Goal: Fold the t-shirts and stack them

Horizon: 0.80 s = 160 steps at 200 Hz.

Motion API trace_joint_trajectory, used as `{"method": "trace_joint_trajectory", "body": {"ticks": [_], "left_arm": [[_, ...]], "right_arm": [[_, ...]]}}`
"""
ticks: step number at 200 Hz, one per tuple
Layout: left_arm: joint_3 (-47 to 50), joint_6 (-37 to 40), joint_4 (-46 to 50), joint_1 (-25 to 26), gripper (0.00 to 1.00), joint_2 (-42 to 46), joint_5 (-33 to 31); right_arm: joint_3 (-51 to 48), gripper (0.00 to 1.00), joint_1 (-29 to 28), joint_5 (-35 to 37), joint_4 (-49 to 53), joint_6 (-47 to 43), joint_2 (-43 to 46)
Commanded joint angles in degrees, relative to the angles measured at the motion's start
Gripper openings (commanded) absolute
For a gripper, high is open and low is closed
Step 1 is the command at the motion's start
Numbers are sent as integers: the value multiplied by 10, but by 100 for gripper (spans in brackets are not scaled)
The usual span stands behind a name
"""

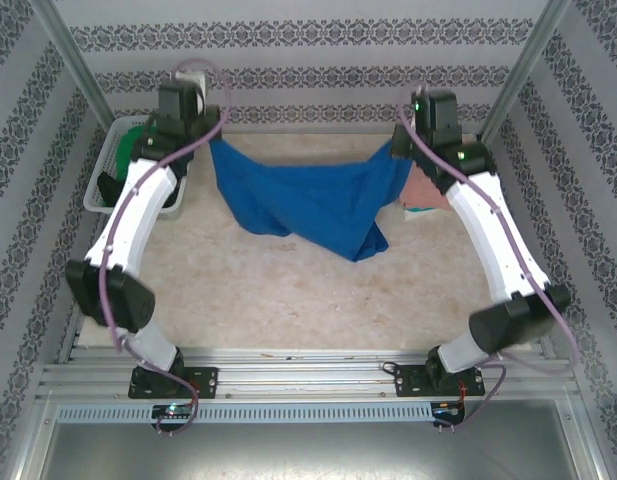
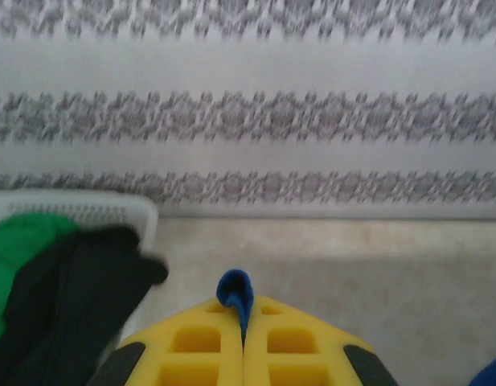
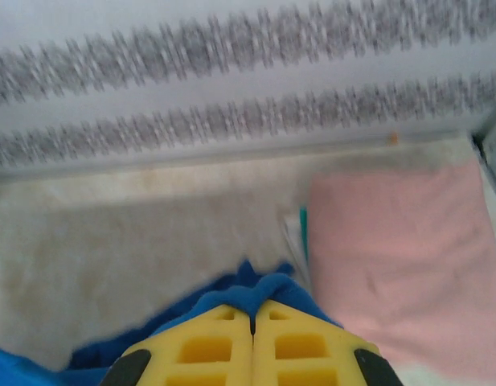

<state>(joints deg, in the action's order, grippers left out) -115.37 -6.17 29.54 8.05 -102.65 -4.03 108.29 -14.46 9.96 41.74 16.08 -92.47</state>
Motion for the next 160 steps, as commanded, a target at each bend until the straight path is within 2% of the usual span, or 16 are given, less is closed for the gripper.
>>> {"method": "trace_joint_trajectory", "body": {"ticks": [1,13,22,35,49,68,85,99,115,133,144,160], "left_arm": [[-256,8,47,-25,0,-86,48],[-415,8,107,-31,0,-143,51],[-482,8,123,-36,0,-162,53],[-475,6,110,-40,0,-135,53],[-416,7,97,-40,0,-76,63],[-245,4,40,-40,0,44,85],[29,-11,-99,-40,0,193,93],[217,-35,-179,-39,0,305,104],[394,-89,-211,-36,0,407,126],[560,-158,-218,-28,0,491,191],[654,-189,-216,-16,0,534,215],[751,-220,-207,15,0,583,212]], "right_arm": [[193,0,11,-21,30,-15,-63],[291,0,12,-30,65,-12,-94],[340,0,13,-32,79,-12,-103],[362,0,12,-26,81,-10,-94],[330,0,12,-32,71,-10,-63],[179,0,9,-53,13,-2,24],[-16,0,5,-72,-66,12,115],[-152,0,0,-89,-93,21,169],[-309,0,-5,-98,-136,46,221],[-465,0,-11,-110,-175,73,255],[-527,0,-11,-128,-182,90,254],[-574,0,-15,-142,-158,97,247]]}}
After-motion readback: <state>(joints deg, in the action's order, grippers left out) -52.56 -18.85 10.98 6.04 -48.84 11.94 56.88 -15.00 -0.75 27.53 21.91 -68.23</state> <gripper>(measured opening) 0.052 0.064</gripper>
